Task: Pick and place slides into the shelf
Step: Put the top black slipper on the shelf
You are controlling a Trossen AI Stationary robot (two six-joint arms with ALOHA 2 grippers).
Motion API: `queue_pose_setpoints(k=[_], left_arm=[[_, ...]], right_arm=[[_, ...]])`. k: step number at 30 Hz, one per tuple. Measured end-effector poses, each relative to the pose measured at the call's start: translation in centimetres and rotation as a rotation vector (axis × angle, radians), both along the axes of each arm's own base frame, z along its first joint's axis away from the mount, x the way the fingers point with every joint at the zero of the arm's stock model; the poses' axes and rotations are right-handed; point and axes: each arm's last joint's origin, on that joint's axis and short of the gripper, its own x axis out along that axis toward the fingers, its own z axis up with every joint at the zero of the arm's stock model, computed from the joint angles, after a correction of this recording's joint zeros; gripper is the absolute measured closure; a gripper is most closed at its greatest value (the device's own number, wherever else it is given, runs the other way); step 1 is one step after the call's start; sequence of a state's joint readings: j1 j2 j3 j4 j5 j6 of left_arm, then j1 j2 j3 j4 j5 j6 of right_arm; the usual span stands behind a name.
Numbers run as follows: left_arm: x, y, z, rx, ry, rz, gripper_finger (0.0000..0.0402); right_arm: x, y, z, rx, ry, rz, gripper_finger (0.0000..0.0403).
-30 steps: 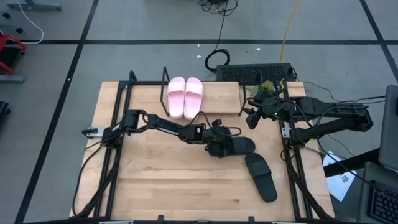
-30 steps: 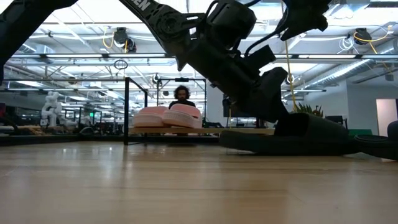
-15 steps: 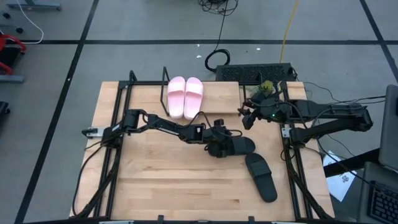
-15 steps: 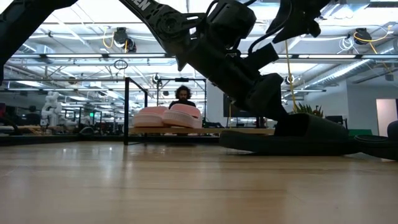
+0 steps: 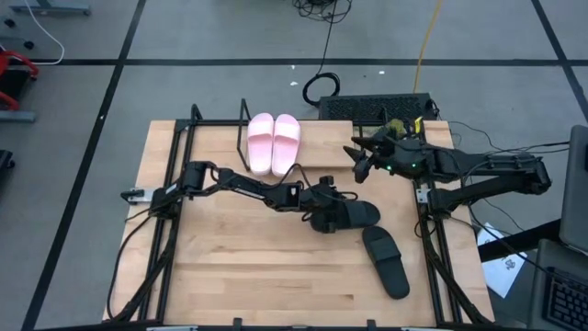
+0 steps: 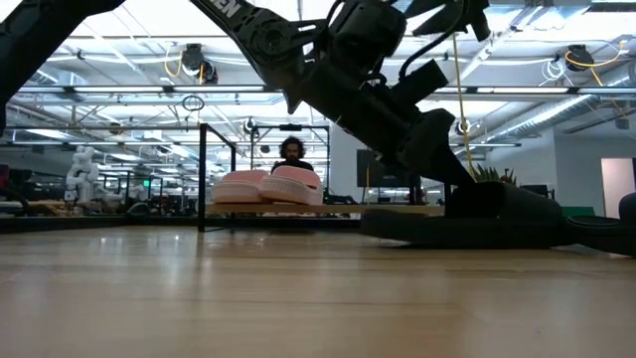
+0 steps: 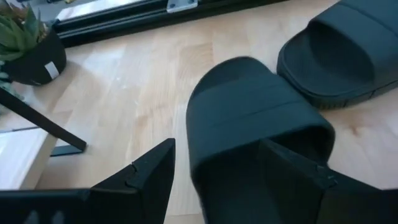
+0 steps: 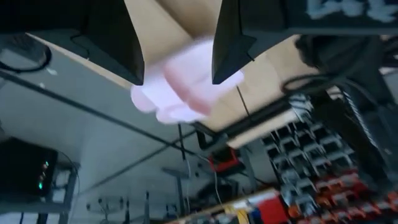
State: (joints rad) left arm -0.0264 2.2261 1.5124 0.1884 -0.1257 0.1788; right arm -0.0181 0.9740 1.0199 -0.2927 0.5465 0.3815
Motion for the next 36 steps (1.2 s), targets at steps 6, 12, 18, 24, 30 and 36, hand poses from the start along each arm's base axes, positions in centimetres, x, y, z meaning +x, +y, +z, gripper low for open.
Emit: queue_pose_setpoints(k=[6,12,18,24,30,36], left_arm=[[0.2,0.2,-1.7,-0.026,0.029,-0.029,0.0174],[0.3,0.3,-2.7,-0.027,0.050,-0.026,0.0174],[0.5,1.2,-2.3,-0.016,-0.006,0.015,0.0174],[0.6,3.0,-2.2,-0.078,-0.022,0.025,0.0174],[0.6,3.0,-2.2,-0.103,-0.024,-0.024,0.0174],[0.7,1.6,-2.0,-0.070,-0.033,-0.069,0.0174]], right_arm=[[0.1,0.0,0.2,-0.003,-0.024,0.001,0.0222],[0.1,0.0,0.3,-0.002,-0.027,0.001,0.0222],[0.1,0.0,0.3,-0.002,-0.027,0.002,0.0222],[0.1,0.0,0.3,-0.002,-0.027,0.002,0.0222],[0.1,0.0,0.3,-0.005,-0.027,0.001,0.0222],[0.1,0.0,0.3,-0.009,-0.030,-0.002,0.0222]])
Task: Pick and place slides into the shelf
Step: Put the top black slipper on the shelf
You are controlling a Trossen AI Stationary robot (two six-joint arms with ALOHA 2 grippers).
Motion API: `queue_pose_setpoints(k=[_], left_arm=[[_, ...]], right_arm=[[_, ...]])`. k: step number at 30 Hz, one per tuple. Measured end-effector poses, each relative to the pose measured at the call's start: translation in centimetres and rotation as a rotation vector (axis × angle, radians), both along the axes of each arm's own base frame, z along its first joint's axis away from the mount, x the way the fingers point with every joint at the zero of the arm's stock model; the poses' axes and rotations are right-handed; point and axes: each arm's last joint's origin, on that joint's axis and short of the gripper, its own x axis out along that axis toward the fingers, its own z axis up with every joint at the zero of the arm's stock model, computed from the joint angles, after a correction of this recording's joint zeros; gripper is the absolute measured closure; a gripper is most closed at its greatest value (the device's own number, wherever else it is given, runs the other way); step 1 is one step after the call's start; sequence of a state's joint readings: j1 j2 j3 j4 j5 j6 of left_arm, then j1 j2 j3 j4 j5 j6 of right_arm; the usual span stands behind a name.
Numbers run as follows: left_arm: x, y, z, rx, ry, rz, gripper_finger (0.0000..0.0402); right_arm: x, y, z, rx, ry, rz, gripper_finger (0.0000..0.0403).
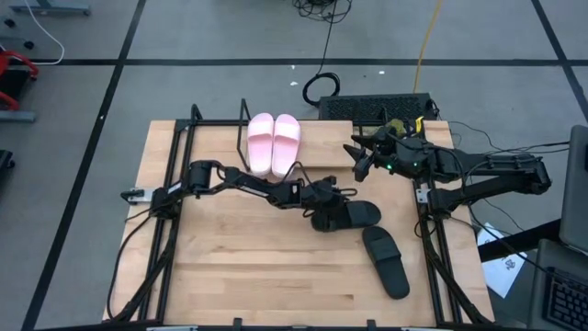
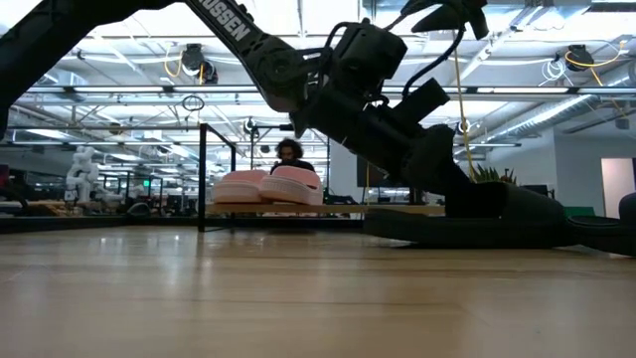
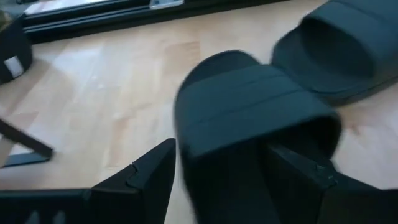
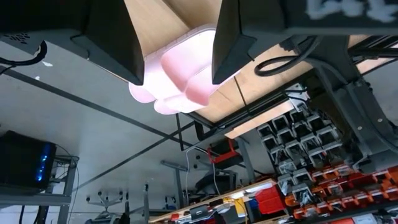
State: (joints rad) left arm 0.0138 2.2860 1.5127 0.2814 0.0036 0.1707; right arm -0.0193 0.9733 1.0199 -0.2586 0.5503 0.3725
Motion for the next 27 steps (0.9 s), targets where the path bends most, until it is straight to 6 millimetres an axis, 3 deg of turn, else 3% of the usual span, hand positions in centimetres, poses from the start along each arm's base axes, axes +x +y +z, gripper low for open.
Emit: queue_pose_setpoints(k=[4,18,27], left_arm=[[0.05,0.32,0.10,-0.004,-0.011,0.019,0.0196],[0.04,0.02,0.02,-0.031,-0.007,-0.022,0.0389],[-0.18,0.26,0.19,-0.093,0.022,0.068,0.0400]], right_arm=[[0.00,0.00,0.00,0.000,0.000,-0.001,0.0222],[0.01,-0.02,0.08,0.004,-0.012,-0.008,0.0222],[0.01,-0.02,0.07,0.003,-0.010,-0.006,0.0222]])
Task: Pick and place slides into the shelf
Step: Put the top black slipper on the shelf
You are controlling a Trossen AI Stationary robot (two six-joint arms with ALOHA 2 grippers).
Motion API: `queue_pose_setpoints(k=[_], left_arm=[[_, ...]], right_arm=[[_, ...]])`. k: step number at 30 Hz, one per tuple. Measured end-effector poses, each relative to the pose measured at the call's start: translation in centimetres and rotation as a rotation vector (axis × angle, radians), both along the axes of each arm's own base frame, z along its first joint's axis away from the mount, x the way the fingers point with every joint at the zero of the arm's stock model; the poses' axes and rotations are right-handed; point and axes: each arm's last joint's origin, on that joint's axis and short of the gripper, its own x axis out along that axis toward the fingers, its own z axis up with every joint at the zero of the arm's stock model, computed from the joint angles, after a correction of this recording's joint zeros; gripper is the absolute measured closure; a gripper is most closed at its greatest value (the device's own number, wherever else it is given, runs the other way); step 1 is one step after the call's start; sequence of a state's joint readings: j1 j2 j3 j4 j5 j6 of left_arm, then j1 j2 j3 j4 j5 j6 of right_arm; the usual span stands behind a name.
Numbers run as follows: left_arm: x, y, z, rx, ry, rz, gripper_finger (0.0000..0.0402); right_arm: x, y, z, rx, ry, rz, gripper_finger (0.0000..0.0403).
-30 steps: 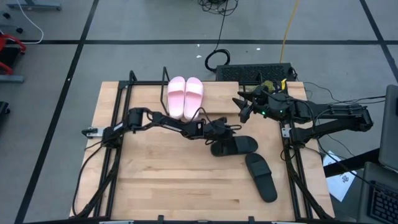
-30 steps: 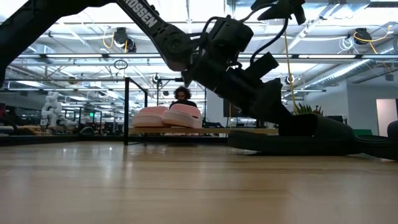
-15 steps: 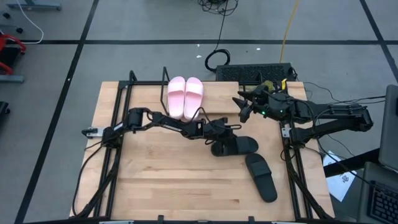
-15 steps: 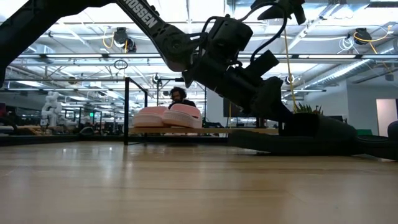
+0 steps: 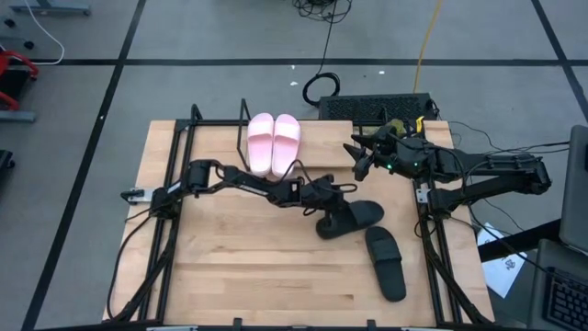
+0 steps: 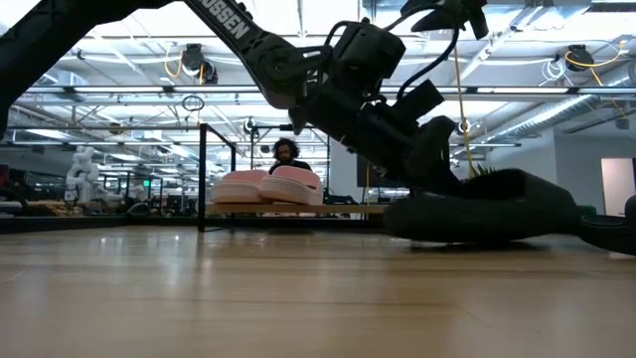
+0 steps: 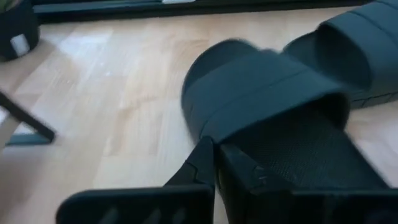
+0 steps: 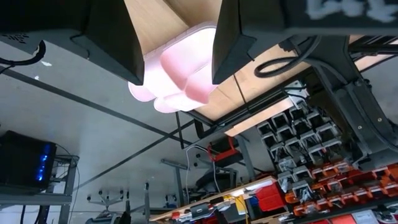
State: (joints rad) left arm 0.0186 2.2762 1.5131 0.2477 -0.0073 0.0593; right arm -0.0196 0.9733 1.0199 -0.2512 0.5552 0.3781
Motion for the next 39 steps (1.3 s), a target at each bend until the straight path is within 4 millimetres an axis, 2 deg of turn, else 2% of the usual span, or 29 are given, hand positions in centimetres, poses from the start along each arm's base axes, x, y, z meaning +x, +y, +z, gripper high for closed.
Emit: queue_pose_setpoints(k=[4,10,14,20,26,32,39], left_arm=[[-0.5,0.1,1.0,0.055,0.035,0.077,0.0400],[-1.4,0.0,4.2,0.132,0.038,0.139,0.0401],[-1.8,0.0,6.1,0.129,0.010,0.200,0.0401],[-2.7,-0.2,7.8,0.137,0.011,0.295,0.0401],[-3.8,-1.3,10.2,0.102,-0.016,0.379,0.0402],[-5.4,-3.2,12.8,0.104,-0.025,0.450,0.0402],[-7.9,-3.6,16.4,0.099,-0.121,0.685,0.0402]], right_arm=[[0.0,0.0,0.0,-0.007,0.006,0.003,0.0222],[0.1,-0.1,0.4,-0.059,-0.013,0.000,0.0222],[0.2,-0.1,1.4,-0.128,-0.073,0.001,0.0222],[-0.2,-0.1,3.1,-0.219,-0.180,-0.022,0.0222],[-1.2,-0.1,4.2,-0.286,-0.222,-0.034,0.0222],[-2.2,-0.1,4.7,-0.313,-0.226,-0.056,0.0222],[-2.7,-0.1,4.9,-0.322,-0.231,-0.054,0.0222]])
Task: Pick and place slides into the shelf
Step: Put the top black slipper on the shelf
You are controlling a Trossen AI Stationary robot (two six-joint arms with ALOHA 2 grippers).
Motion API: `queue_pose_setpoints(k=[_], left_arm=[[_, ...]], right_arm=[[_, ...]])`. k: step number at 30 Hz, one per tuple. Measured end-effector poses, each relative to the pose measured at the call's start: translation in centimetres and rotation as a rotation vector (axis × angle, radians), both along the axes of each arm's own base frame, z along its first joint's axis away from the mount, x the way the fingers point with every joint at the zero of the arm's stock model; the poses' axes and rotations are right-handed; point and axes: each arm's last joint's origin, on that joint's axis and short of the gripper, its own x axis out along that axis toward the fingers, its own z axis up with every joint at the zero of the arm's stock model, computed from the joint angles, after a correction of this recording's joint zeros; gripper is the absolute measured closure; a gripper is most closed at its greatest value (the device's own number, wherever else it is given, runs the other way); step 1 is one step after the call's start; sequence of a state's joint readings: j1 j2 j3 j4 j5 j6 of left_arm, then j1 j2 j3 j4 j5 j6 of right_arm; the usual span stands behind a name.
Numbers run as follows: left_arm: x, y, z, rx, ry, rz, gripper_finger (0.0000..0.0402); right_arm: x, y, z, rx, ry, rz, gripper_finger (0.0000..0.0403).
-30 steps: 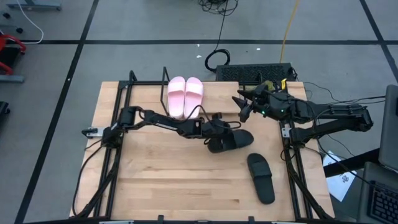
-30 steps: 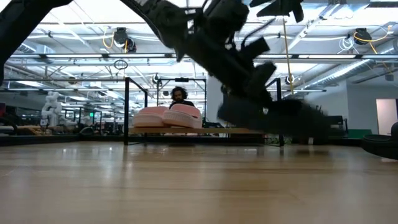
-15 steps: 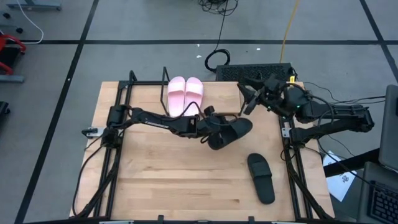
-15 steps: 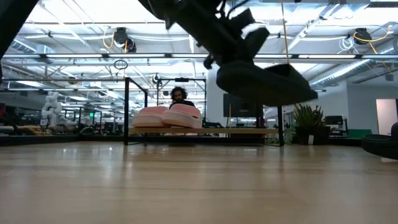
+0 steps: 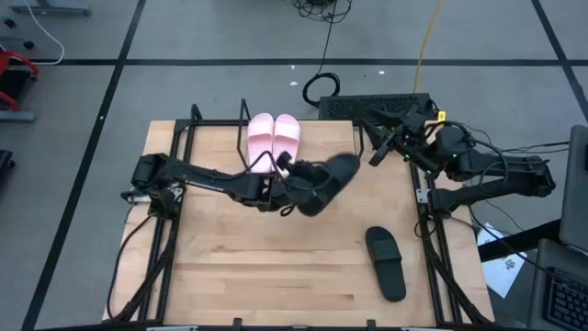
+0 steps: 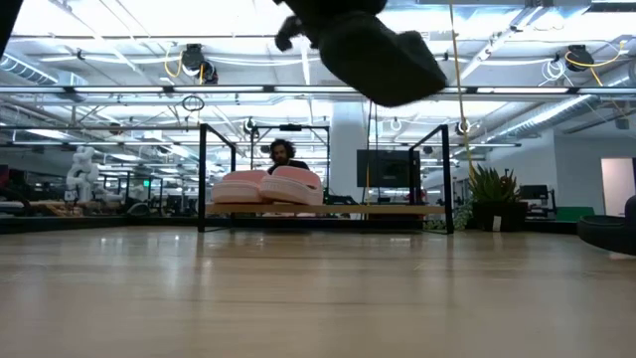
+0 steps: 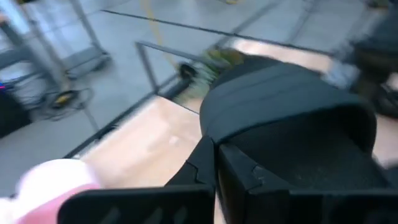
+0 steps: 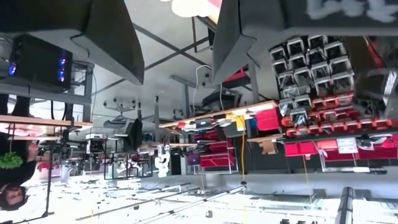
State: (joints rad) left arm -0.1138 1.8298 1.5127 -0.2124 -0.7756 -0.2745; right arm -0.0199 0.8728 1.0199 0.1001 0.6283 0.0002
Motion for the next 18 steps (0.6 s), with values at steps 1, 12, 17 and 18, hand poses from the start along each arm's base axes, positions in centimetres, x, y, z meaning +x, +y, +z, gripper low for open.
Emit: queue_pose_setpoints(k=[1,12,17,18], left_arm=[[-0.2,0.2,0.4,0.006,-0.020,0.031,0.0402],[-0.2,7.8,-0.2,-0.023,-0.094,0.316,0.0401],[0.7,11.5,-1.9,-0.104,-0.155,0.341,0.0401],[0.9,12.0,-2.4,-0.121,-0.163,0.343,0.0401]], right_arm=[[0.0,0.0,0.0,-0.003,0.002,0.000,0.0222],[-0.1,0.0,0.0,-0.008,0.003,0.002,0.0222],[-0.1,0.0,0.0,-0.035,0.024,-0.002,0.0222],[-0.1,0.0,0.0,-0.037,0.025,-0.003,0.0222]])
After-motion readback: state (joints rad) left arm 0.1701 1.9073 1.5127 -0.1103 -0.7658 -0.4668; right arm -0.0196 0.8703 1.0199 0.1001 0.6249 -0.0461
